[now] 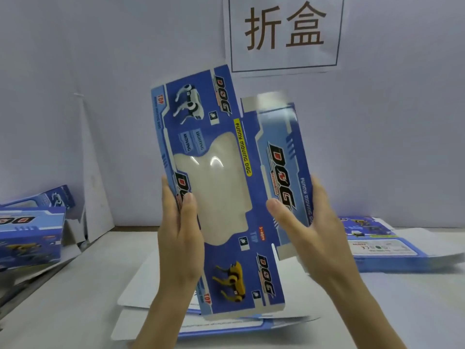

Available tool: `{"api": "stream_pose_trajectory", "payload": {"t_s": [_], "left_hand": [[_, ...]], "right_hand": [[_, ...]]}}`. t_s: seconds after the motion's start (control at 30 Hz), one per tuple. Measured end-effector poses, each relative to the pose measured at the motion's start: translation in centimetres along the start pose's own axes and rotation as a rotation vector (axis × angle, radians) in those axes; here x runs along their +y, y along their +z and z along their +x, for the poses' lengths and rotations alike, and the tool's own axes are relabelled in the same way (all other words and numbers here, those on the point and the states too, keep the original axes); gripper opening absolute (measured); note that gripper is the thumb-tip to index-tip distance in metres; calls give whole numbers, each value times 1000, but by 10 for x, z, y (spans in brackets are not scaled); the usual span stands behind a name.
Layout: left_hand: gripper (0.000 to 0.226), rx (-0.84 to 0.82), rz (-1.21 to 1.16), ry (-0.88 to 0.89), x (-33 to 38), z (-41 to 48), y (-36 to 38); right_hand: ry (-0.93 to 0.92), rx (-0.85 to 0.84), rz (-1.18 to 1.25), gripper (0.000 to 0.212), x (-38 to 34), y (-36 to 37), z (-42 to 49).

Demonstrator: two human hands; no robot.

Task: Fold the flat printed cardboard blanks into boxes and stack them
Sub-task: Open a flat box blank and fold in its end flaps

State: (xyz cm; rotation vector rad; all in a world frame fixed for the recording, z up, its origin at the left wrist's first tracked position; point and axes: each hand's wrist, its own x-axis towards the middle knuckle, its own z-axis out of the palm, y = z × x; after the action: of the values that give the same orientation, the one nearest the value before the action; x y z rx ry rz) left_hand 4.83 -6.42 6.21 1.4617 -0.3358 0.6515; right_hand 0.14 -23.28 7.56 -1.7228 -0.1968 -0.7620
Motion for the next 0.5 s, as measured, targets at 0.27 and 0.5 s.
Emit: {"api": "stream_pose_trajectory", "payload": {"t_s": [0.27, 0.5], "left_hand": [[58, -73, 23, 34, 5, -12, 10], [58, -361, -173, -154, 17, -2, -20]], "right_hand": [[136, -325, 146, 59, 2, 18, -11], [186, -492, 286, 38, 11, -14, 1]]}}
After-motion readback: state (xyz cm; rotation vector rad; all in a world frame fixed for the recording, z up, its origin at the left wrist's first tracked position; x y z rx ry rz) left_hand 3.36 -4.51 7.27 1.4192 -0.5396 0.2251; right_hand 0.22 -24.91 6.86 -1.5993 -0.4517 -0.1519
